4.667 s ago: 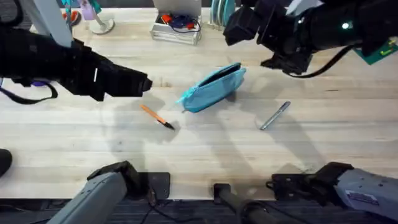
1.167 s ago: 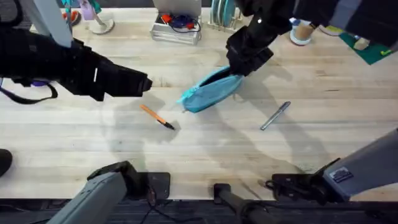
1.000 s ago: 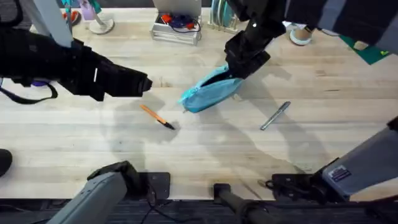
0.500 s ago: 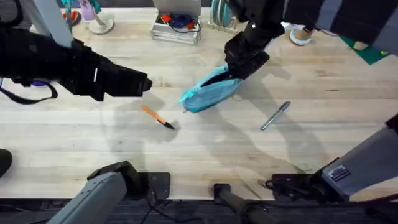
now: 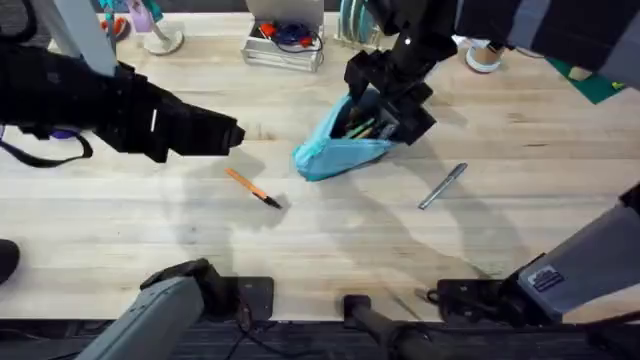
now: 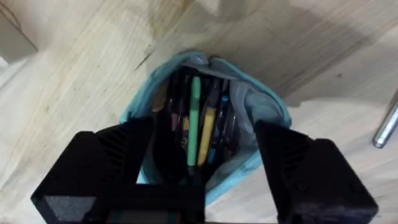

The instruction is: Unzip the bag, pick up the pens from the table one at a time and place them inside, then zip the bag closed.

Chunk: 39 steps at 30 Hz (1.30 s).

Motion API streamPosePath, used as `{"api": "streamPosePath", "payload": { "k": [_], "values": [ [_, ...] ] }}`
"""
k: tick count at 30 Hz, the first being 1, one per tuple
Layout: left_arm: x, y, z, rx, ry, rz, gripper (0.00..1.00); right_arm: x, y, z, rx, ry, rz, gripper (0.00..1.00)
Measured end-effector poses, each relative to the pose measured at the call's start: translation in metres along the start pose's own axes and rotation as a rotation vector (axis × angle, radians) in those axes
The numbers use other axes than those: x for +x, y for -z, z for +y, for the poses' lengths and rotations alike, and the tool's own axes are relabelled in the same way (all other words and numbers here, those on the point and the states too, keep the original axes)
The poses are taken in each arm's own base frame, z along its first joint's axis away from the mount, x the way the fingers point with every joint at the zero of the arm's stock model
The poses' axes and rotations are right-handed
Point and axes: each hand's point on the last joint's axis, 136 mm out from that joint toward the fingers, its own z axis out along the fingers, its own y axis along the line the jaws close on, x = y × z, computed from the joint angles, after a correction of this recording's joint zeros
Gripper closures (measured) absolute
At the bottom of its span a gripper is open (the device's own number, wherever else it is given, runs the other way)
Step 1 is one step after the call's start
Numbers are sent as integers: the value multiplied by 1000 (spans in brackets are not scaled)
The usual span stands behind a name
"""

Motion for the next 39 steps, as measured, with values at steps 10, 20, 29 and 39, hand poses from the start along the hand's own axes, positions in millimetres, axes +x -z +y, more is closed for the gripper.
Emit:
{"api": "streamPosePath", "payload": {
  "k": [10,20,29,39],
  "values": [
    [0,0,0,1,1,1,6,0,0,0,0,2,0,4],
    [1,0,-1,2,3,3,6,-13,15,8,-27,66,-34,3],
    [1,0,-1,2,2,3,6,-39,56,18,-117,123,-135,3],
    [1,0,-1,2,2,3,6,-48,82,19,-148,414,-201,3]
  ]
}}
